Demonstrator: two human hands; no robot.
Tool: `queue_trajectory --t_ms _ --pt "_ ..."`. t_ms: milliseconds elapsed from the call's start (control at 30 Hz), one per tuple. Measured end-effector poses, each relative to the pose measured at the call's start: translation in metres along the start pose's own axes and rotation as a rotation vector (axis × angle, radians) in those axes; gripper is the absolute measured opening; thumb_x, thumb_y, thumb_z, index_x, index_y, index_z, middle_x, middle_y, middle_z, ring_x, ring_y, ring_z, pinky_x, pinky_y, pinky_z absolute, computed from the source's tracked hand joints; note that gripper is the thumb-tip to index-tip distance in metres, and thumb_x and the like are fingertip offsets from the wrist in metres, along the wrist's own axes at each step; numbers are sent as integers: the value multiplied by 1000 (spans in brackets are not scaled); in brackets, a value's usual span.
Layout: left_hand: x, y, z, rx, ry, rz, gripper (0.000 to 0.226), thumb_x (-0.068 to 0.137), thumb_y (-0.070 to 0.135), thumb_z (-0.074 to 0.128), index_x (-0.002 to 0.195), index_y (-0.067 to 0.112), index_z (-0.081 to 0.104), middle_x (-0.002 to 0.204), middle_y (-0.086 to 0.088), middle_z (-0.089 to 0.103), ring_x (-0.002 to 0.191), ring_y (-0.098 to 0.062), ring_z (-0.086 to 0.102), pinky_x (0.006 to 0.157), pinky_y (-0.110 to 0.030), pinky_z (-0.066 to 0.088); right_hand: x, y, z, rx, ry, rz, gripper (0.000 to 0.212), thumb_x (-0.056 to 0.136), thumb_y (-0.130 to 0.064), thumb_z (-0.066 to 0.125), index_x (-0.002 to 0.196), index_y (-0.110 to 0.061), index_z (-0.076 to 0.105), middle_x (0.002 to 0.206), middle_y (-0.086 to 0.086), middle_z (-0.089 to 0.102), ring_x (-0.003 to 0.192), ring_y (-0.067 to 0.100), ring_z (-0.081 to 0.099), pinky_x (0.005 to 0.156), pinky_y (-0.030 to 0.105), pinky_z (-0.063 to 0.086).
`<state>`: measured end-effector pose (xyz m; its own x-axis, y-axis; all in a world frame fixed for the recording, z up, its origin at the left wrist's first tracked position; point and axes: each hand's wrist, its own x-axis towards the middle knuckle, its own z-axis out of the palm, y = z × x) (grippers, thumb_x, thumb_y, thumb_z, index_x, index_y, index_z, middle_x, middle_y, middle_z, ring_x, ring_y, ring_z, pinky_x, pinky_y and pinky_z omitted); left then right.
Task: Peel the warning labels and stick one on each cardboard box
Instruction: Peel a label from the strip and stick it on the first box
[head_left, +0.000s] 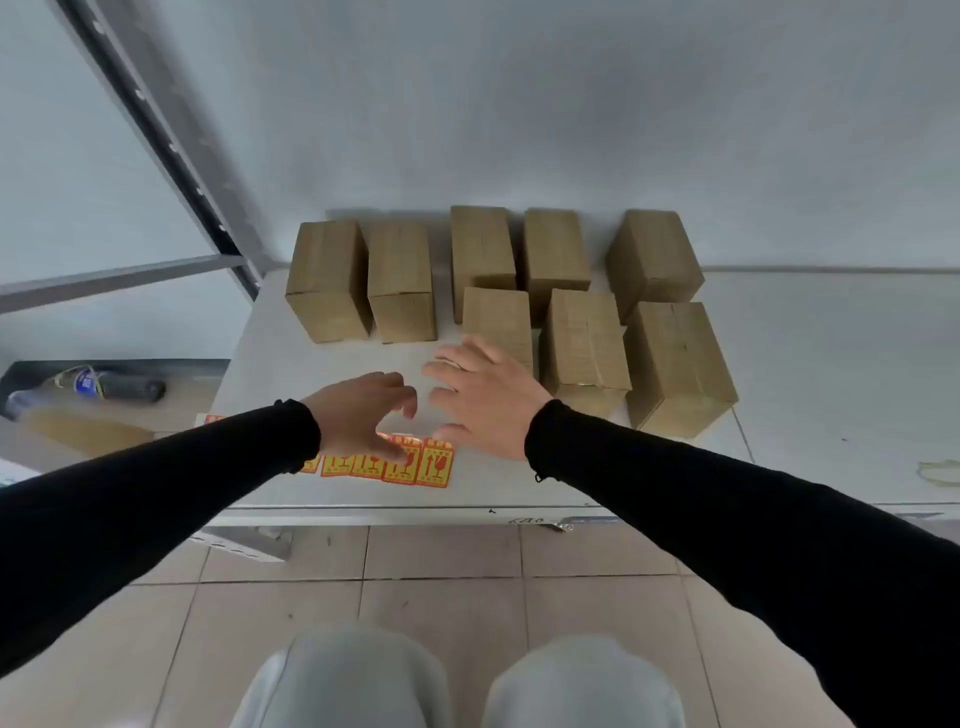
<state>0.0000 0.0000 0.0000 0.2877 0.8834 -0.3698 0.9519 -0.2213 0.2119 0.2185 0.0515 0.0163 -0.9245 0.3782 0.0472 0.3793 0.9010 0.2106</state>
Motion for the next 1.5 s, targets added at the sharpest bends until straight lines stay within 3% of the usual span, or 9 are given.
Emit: queue_trajectory --t_ms 233,400,500,567,733,900,1000,1133,1500 --pt "3 6 22 -79 -10 -104 53 73 41 81 114 27 51 105 8 57 96 -15 52 87 -37 49 -8 -29 19 -56 -123 66 57 91 -63 54 118 -16 70 152 8 41 148 32 21 120 57 7" --pt "6 4 19 -58 -18 -96 20 85 38 71 100 30 61 97 9 55 97 -15 48 82 -32 44 -9 -45 23 -141 -140 169 52 90 -62 55 116 -20 72 162 8 26 152 33 7 119 61 -4" --pt "-2 4 14 -235 11 -115 7 93 27 63 87 29 61 91 7 59 89 -17 55 75 -30 45 -12 -51 15 -109 -36 250 40 92 -54 58 111 -21 73 160 7 31 151 34 12 120 59 0" --pt "-11 7 4 -381 34 -92 13 96 20 60 84 25 60 85 5 61 73 -13 55 61 -23 41 -14 -51 5 -39 72 316 30 94 -45 59 106 -21 73 151 5 43 144 31 28 118 52 19" --pt "-33 22 -20 -652 175 -63 12 99 20 56 99 16 67 88 2 68 66 -4 58 61 -16 46 -14 -45 -23 674 185 594 7 98 -30 58 95 -23 59 96 -2 62 90 13 57 78 28 49" --pt "-35 47 -24 -713 224 -77 27 102 34 50 101 15 69 84 1 67 66 -2 59 63 -13 42 -31 -44 -22 1215 375 756 20 97 -24 65 110 -23 50 87 -2 69 78 6 66 66 13 51" --pt "-32 61 -23 -729 205 -112 28 102 35 50 102 16 69 85 4 68 66 -2 59 63 -12 40 -45 -43 -16 1117 493 739 25 95 -20 66 104 -25 43 89 -3 65 77 6 62 64 13 49" --pt "-32 74 -23 -738 225 -129 28 102 34 50 104 14 69 89 1 70 71 -5 60 69 -17 43 -55 -37 -12 897 440 660 10 98 -26 60 98 -26 50 92 -7 62 82 8 61 69 18 52" --pt "-34 74 -12 -816 322 -102 24 102 32 50 98 19 69 92 -1 73 81 -11 67 75 -23 49 -53 -28 -8 954 387 690 6 97 -28 62 97 -23 59 94 -11 64 85 2 57 67 9 39"
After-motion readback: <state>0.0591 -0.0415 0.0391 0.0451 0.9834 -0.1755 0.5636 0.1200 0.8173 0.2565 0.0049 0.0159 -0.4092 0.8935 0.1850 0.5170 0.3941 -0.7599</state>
